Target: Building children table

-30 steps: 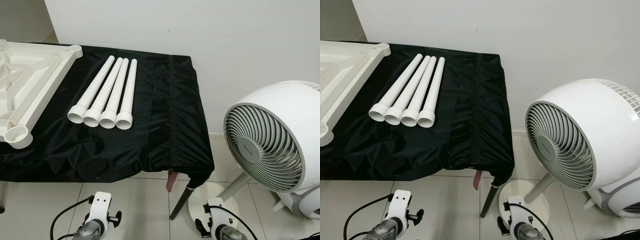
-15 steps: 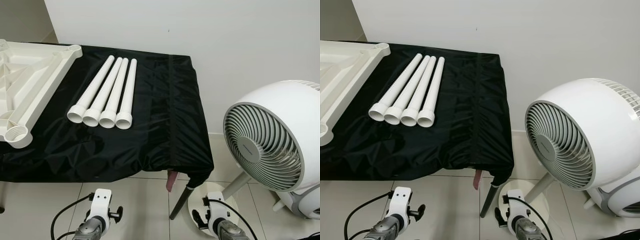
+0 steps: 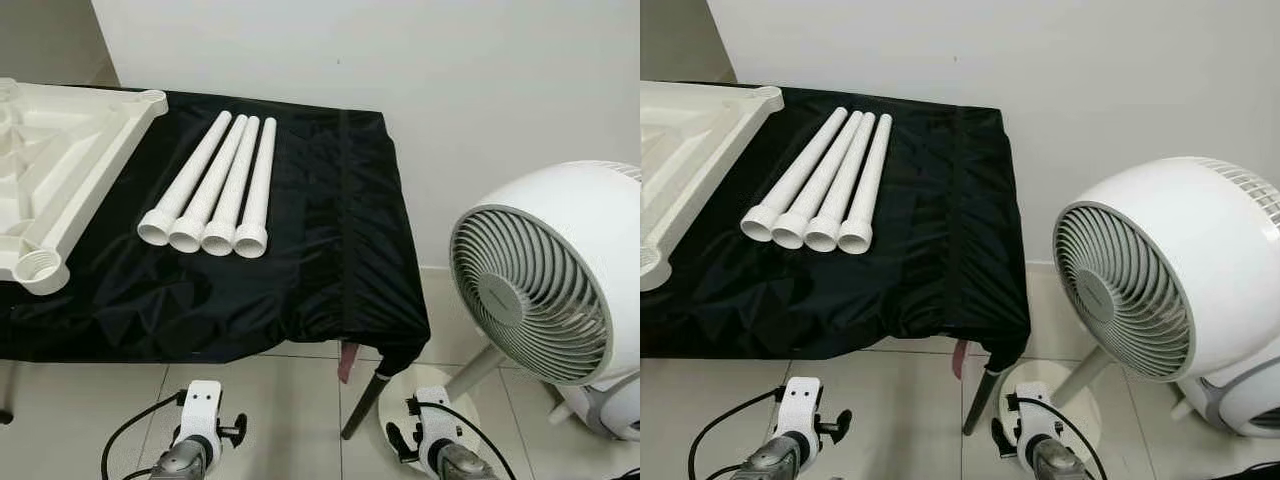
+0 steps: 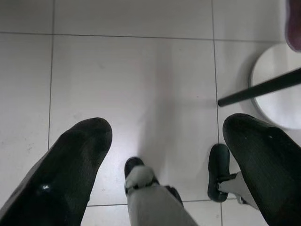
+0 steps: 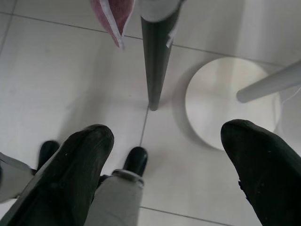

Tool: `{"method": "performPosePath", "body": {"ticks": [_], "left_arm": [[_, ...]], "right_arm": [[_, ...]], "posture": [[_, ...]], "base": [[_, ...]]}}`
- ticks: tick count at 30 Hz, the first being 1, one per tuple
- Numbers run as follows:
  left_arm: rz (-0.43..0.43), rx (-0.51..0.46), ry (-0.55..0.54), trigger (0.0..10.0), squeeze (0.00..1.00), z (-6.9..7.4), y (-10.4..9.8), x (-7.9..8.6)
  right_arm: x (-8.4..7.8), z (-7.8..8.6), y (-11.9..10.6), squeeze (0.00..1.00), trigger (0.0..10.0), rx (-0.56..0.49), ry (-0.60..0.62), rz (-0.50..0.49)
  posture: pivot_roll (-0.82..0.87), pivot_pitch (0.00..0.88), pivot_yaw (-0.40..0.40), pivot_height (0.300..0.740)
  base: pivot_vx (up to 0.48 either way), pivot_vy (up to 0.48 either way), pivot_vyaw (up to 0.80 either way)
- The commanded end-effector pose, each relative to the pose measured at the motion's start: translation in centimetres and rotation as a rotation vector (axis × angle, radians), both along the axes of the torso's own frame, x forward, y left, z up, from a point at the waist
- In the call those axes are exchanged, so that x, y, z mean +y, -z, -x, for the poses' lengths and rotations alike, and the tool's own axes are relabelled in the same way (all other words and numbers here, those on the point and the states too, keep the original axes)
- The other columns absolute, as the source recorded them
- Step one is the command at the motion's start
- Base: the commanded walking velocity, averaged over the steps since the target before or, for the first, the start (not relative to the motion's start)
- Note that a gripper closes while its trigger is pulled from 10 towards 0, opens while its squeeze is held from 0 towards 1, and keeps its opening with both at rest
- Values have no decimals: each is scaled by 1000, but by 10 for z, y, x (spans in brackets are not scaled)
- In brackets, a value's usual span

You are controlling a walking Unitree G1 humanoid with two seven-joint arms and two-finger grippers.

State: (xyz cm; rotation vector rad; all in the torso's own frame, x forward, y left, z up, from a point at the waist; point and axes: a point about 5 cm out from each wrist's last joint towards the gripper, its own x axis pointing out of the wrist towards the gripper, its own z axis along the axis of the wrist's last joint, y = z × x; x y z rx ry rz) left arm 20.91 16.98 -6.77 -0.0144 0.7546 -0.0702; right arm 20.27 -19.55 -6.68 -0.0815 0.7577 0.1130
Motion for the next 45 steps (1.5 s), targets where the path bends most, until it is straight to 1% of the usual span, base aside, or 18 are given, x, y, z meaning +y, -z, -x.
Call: {"method": "performPosePath", "body": {"ticks": [1, 14, 30, 40, 45], "left_arm": [[-10, 22, -32, 10000, 0, 7, 3, 8], [-13, 35, -38, 10000, 0, 10, 5, 13], [-16, 37, -43, 10000, 0, 7, 3, 16], [-17, 38, -46, 10000, 0, 6, 3, 17], [-33, 30, -31, 10000, 0, 6, 2, 17]], "right_arm": [[6, 0, 1, 0, 10000, -1, -19, -13], [5, 3, 2, 0, 10000, 6, -27, -8], [5, 0, 1, 0, 10000, 7, -34, 0], [5, 1, 1, 0, 10000, 14, -36, 1], [4, 2, 2, 0, 10000, 18, -37, 4]], "posture": [[112, 0, -38, 740], [117, 0, -41, 740], [123, 0, -45, 740], [124, 0, -45, 740], [123, 0, -46, 740]], "base": [[0, 409, 0], [0, 461, 0], [0, 463, 0], [0, 465, 0], [0, 0, 0]]}}
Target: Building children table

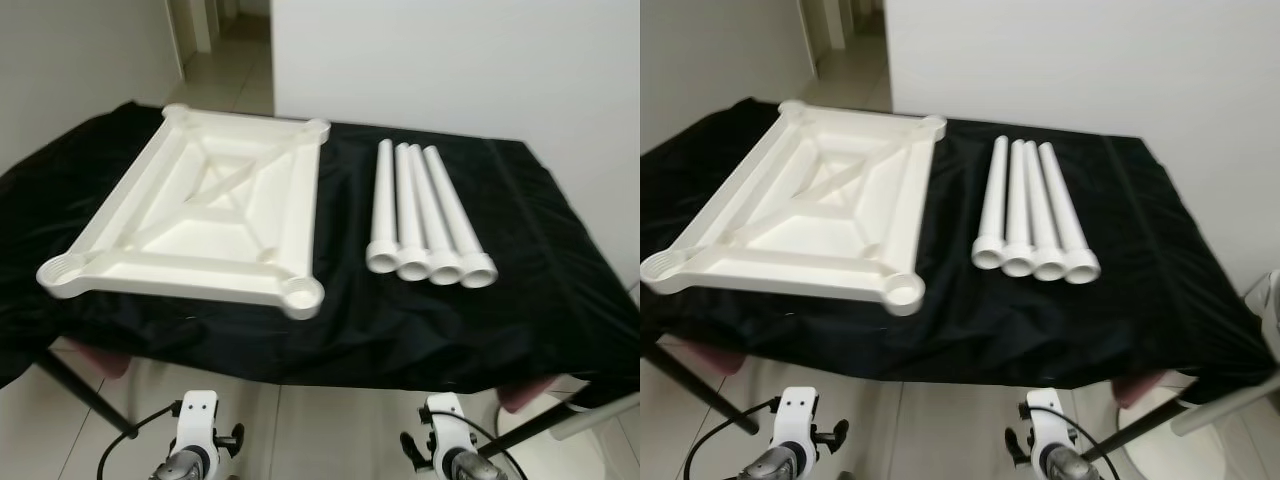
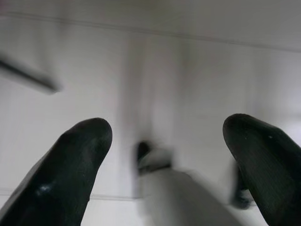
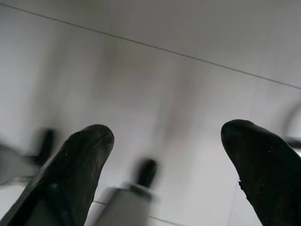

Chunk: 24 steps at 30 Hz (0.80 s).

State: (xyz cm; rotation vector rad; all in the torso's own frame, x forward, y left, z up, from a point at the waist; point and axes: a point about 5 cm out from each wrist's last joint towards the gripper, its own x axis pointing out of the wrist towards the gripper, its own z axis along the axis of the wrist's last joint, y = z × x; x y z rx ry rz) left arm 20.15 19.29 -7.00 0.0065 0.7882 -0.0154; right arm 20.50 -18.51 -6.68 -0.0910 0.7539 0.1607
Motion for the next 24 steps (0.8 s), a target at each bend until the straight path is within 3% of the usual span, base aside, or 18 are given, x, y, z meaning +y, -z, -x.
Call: {"method": "performPosePath", "body": {"ticks": [1, 8, 15, 19, 24], "left_arm": [[5, -4, 16, 10000, 0, -2, 0, -6], [-18, -10, 127, 10000, 0, -1, 1, -15], [-55, -42, 328, 10000, 0, 2, 0, -27], [-47, -44, 326, 10000, 0, 3, 0, -27], [-40, -50, 309, 10000, 0, 4, 0, -25]], "right_arm": [[-6, 5, 2, 0, 10000, 20, 9, 14], [-6, 7, 3, 0, 10000, 20, -2, 17], [-6, 8, 3, 0, 10000, 11, -47, 34], [-8, 9, 3, 0, 10000, 12, -43, 35], [-11, 12, 4, 0, 10000, 21, -34, 41]], "posture": [[123, 0, -46, 740], [124, 0, -51, 740], [127, 0, -44, 740], [128, 0, -42, 740], [130, 0, -39, 740]], "base": [[0, 0, 0], [0, 0, 0], [0, 0, 0], [0, 0, 0], [0, -480, 0]]}}
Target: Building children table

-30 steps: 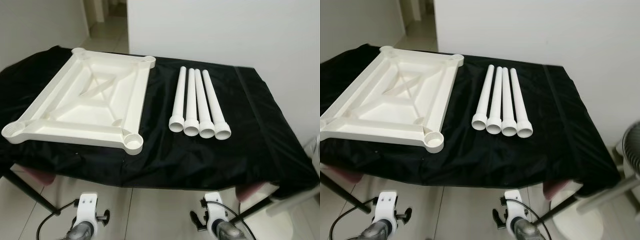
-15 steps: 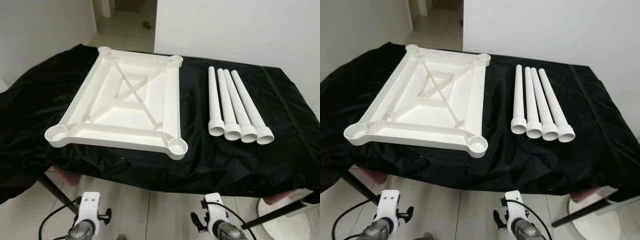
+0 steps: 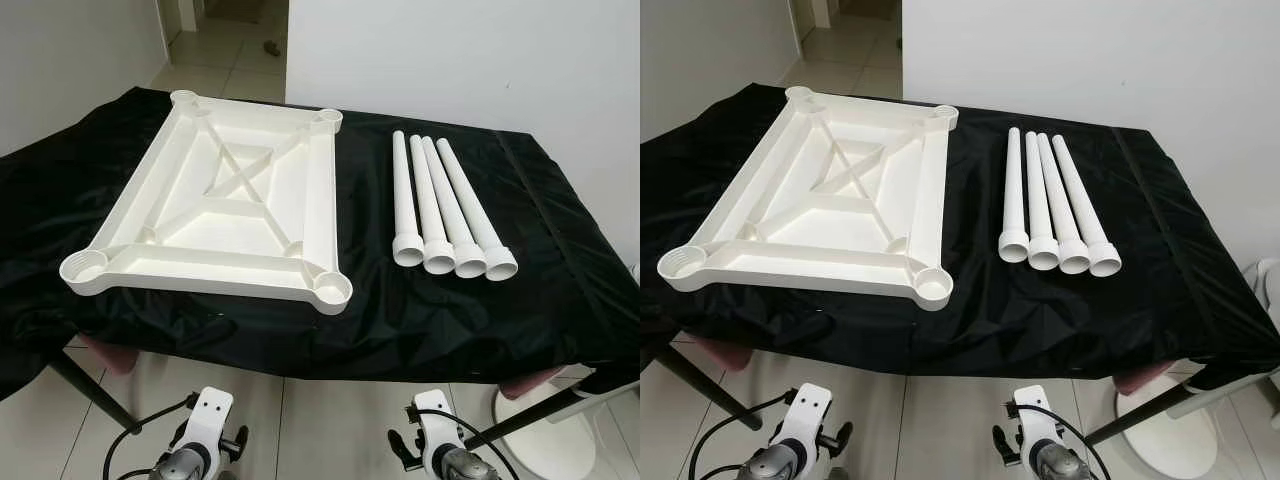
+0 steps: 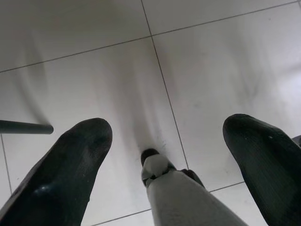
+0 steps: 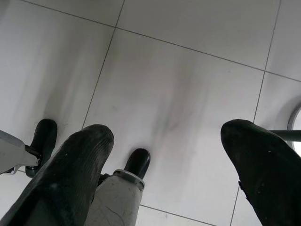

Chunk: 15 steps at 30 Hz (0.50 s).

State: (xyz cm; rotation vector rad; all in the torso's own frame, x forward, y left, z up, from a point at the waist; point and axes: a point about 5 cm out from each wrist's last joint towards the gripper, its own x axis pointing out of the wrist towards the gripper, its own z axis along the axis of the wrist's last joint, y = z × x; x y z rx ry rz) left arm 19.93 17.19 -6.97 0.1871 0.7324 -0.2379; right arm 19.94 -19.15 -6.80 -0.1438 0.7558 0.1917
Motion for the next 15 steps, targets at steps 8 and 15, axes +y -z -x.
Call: {"method": "performPosePath", "body": {"ticks": [8, 15], "left_arm": [[20, -2, 33, 10000, 0, 2, 0, -1], [16, -20, 21, 10000, 0, -2, -2, 1]], "right_arm": [[-5, 9, 4, 0, 10000, 27, 14, 5], [-4, 8, 4, 0, 10000, 24, 5, 6]], "posture": [[138, 0, -38, 740], [140, 0, -38, 740]], "base": [[0, -131, 0], [0, 0, 0]]}}
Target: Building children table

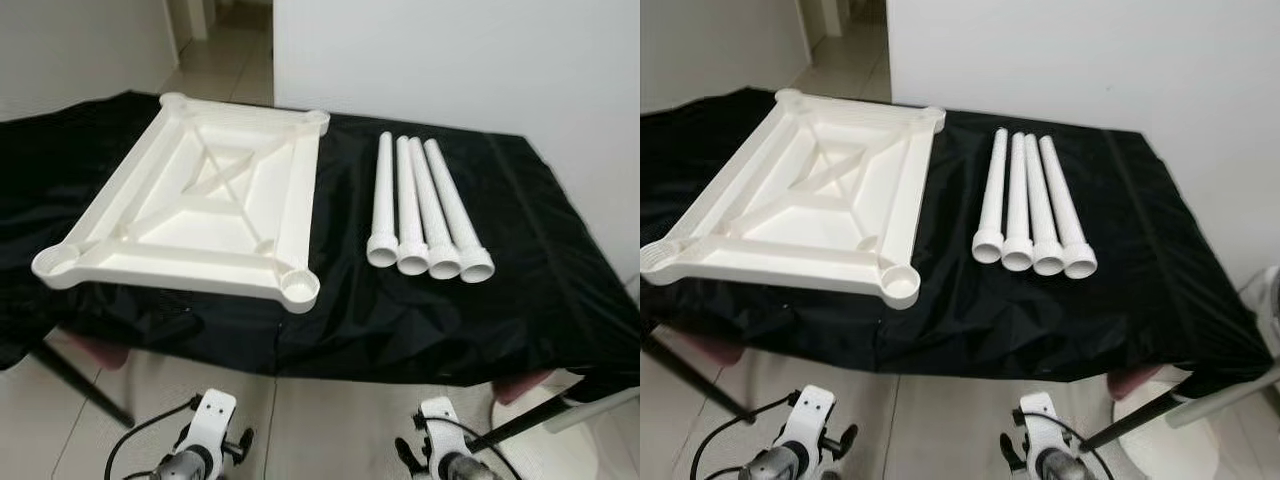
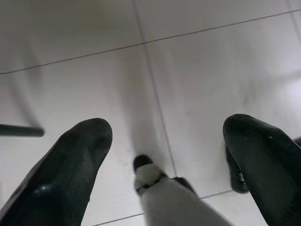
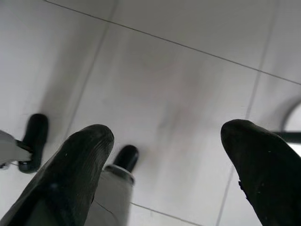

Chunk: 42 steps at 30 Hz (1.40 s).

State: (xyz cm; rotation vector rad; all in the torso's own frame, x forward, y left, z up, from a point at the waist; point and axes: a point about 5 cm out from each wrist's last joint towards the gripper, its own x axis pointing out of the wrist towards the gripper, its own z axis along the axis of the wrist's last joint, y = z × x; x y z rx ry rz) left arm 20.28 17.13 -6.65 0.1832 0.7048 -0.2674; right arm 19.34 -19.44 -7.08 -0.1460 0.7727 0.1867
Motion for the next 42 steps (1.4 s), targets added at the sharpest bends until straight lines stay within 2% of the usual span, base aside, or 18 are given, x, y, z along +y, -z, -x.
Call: {"method": "performPosePath", "body": {"ticks": [1, 8, 10, 11, 12, 13, 14, 16, 18, 19, 22, 27, 35, 38, 42], "left_arm": [[11, 1, 1, 10000, 0, 1, 0, 2], [14, -49, 133, 10000, 0, -3, -6, -5], [72, -53, 217, 10000, 0, -1, -8, -7], [72, -53, 217, 10000, 0, -1, -8, -7], [108, -52, 272, 10000, 0, 2, -9, -7], [108, -52, 272, 10000, 0, 2, -9, -7], [144, -50, 318, 10000, 0, 6, -10, -5], [144, -50, 318, 10000, 0, 6, -10, -5], [194, -80, 408, 10000, 0, 11, -16, 0], [194, -80, 408, 10000, 0, 11, -16, 0], [239, -137, 535, 10000, 0, 14, -28, 1], [250, -157, 616, 10000, 0, 16, -35, -2], [260, -223, 718, 10000, 0, 12, -54, -8], [289, -238, 830, 10000, 0, 12, -75, -12], [342, -182, 932, 10000, 0, 20, -96, -8]], "right_arm": [[-1, 1, 0, 0, 10000, 4, -4, -1], [1, -7, -6, 0, 10000, -39, -77, -8], [5, -9, -9, 0, 10000, -53, -159, -48], [5, -9, -9, 0, 10000, -53, -159, -48], [7, -9, -11, 0, 10000, -55, -223, -75], [7, -9, -11, 0, 10000, -55, -223, -75], [9, -9, -12, 0, 10000, -60, -284, -95], [9, -9, -12, 0, 10000, -60, -284, -95], [11, -8, -17, 0, 10000, -76, -428, -116], [11, -8, -17, 0, 10000, -76, -428, -116], [13, -7, -25, 0, 10000, -110, -597, -150], [14, -12, -33, 0, 10000, -154, -663, -172], [18, -26, -50, 0, 10000, -228, -733, -244], [18, -33, -68, 0, 10000, -277, -830, -307], [14, -34, -84, 0, 10000, -293, -920, -348]], "posture": [[140, 0, -38, 740], [135, 0, -39, 740], [134, 0, -40, 740], [134, 0, -40, 740], [131, 0, -36, 740], [131, 0, -36, 740], [129, 2, -35, 740], [129, 2, -35, 740], [129, 7, -32, 740], [129, 7, -32, 740], [131, 16, -34, 740], [134, 36, -43, 740], [137, 62, -44, 740], [126, 82, -43, 740], [116, 88, -44, 740]], "base": [[0, 0, 0], [0, 0, 0], [0, 0, 0], [0, 0, 0], [0, 0, 0], [0, 0, 0], [0, 0, 0], [0, 0, 0], [0, 0, 0], [0, 0, 0], [0, 0, 0], [0, 0, 0], [0, 0, 0], [0, 0, 0], [0, 0, 0]]}}
